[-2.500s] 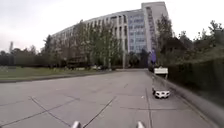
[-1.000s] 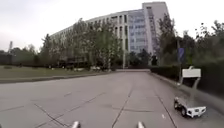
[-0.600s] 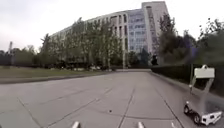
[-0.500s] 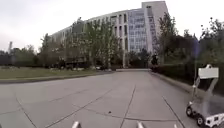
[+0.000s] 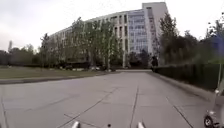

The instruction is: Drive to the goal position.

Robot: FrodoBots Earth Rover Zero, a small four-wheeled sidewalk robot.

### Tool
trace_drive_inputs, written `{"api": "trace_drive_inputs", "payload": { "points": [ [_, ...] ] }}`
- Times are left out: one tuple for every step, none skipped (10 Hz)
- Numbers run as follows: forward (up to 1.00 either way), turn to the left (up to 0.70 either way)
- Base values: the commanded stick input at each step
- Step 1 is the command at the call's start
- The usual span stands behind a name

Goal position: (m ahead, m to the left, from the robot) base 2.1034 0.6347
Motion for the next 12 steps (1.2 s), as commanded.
{"api": "trace_drive_inputs", "payload": {
  "points": [
    [0.6, -0.15],
    [0.6, -0.15],
    [0.6, -0.15],
    [0.6, -0.15],
    [0.6, -0.15],
    [0.6, -0.15],
    [0.6, -0.15],
    [0.6, -0.15],
    [0.6, -0.15],
    [0.6, -0.15],
    [0.6, -0.15],
    [0.6, -0.15]
  ]
}}
